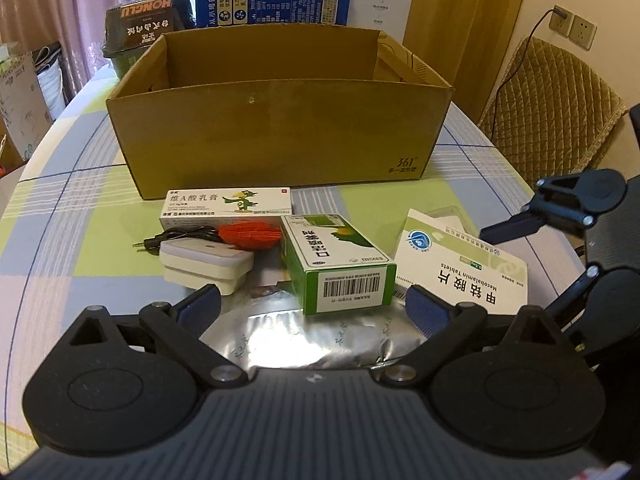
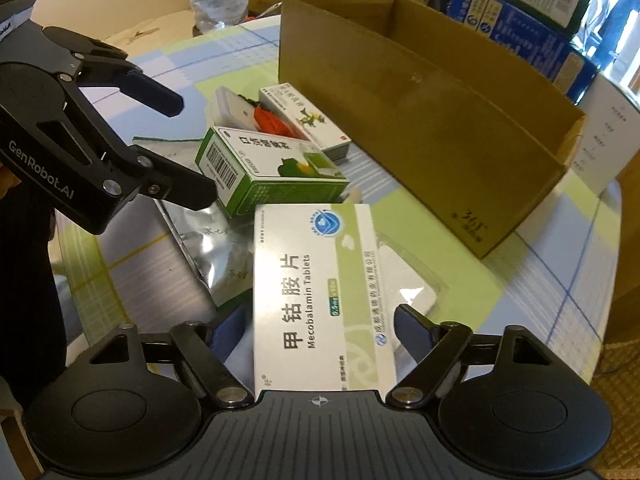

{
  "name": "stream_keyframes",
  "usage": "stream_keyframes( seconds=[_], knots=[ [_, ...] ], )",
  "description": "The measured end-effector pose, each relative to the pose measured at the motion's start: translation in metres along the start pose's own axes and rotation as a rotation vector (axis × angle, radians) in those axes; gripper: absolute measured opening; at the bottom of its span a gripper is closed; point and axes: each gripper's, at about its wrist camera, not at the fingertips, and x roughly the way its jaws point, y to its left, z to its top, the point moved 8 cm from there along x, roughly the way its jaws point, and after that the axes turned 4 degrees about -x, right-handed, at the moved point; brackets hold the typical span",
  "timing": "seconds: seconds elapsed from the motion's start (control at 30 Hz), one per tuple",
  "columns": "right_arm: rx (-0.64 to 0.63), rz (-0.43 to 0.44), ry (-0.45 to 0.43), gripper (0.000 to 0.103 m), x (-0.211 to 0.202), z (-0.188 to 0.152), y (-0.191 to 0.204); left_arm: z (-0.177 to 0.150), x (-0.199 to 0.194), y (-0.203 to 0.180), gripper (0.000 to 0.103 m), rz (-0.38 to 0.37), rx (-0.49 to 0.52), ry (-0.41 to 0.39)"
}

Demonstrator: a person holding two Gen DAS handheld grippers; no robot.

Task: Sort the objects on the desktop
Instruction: 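Grasp the green-and-white box with the left tool while the right tool grasps the white Mecobalamin box, then carry both held medicine boxes over the open cardboard box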

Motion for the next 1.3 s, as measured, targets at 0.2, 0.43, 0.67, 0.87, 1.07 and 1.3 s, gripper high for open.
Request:
stream_keyframes(
  seconds=[0.2,0.43,0.67,0.87,1.07,1.3],
  knots=[
    [0.102,-0.006,-0.016,0.069,-0.004,-0.004,-0.009,0.004,0.013,-0.005,0.088,-0.008,0.0,0.005],
    [0.242,-0.06,-0.008,0.069,-0.008,-0.013,-0.027,0.01,0.032,-0.013,0.072,0.017,0.03,0.001],
    [0.315,-0.082,-0.013,0.069,-0.01,-0.014,-0.03,0.005,0.029,-0.011,0.051,0.029,0.064,-0.003],
    [0.335,-0.092,-0.011,0.069,-0.009,-0.011,-0.027,0.001,0.019,-0.009,0.051,0.031,0.107,0.003],
    [0.34,-0.112,-0.008,0.069,-0.005,-0.011,-0.03,0.008,0.033,-0.013,0.052,0.031,0.12,0.011],
    [0.36,-0.116,-0.006,0.069,0.004,-0.009,-0.034,0.009,0.046,-0.012,0.051,0.038,0.128,0.049]
  ],
)
